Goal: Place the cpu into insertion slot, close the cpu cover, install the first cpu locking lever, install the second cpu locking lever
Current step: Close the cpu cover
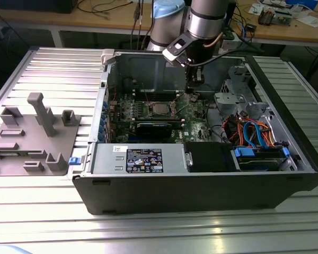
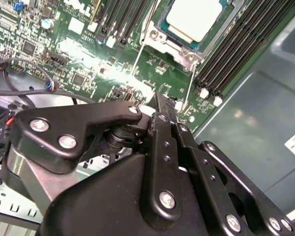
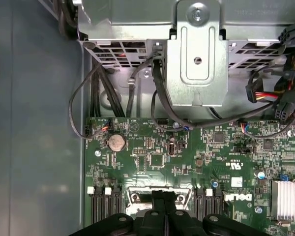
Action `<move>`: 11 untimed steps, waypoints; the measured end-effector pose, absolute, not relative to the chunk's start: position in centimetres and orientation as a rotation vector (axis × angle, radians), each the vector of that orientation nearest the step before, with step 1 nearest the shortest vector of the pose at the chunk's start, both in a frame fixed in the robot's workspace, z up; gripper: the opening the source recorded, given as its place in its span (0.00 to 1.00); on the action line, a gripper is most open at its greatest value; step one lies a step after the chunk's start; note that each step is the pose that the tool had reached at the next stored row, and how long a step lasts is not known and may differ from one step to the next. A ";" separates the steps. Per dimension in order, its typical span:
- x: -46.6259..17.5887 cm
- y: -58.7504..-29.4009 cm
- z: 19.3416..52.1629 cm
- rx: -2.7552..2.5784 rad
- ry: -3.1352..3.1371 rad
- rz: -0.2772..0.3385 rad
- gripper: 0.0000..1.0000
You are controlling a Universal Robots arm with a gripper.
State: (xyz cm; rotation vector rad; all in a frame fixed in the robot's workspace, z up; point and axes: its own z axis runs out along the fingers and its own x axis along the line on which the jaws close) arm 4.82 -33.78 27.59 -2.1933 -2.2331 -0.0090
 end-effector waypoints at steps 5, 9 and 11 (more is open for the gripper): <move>5.2 -33.8 27.6 -2.193 -2.233 -0.009 0.11; 5.5 -33.8 27.4 -2.193 -2.233 -0.009 0.11; 6.1 -33.8 27.0 -2.194 -2.233 -0.009 0.11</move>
